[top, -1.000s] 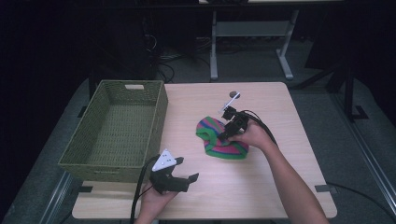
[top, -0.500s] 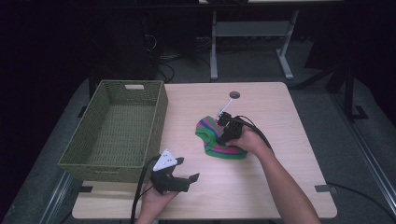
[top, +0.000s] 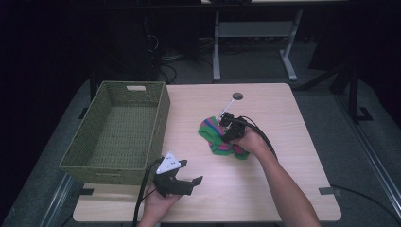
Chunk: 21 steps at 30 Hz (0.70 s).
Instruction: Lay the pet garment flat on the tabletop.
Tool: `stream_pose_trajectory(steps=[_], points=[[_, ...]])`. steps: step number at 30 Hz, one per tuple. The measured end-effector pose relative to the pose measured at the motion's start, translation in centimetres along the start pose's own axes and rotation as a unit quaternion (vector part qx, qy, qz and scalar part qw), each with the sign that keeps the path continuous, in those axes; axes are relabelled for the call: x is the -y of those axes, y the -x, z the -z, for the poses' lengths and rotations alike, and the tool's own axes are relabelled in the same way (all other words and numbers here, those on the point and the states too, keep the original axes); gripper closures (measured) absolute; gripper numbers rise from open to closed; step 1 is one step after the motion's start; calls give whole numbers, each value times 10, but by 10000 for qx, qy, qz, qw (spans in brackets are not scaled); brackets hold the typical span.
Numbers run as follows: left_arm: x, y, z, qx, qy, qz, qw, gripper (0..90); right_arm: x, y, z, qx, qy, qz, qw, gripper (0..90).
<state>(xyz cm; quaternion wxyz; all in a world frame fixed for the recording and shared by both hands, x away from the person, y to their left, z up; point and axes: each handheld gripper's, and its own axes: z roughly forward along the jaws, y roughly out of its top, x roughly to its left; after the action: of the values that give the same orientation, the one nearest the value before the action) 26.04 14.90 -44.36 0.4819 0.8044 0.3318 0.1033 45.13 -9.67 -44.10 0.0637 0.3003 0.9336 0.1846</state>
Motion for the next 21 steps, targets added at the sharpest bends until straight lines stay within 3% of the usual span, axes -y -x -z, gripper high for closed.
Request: stream_pose_trajectory(steps=[11, 21], points=[[0, -2, 2, -7, 45, 44, 10000, 158, 6, 10, 18, -110, 240, -218, 9994, 728], [-1, 2, 2, -38, 72, -84, 9999, 158, 10, 13, 57, -401, 833, -381, 9950, 731]])
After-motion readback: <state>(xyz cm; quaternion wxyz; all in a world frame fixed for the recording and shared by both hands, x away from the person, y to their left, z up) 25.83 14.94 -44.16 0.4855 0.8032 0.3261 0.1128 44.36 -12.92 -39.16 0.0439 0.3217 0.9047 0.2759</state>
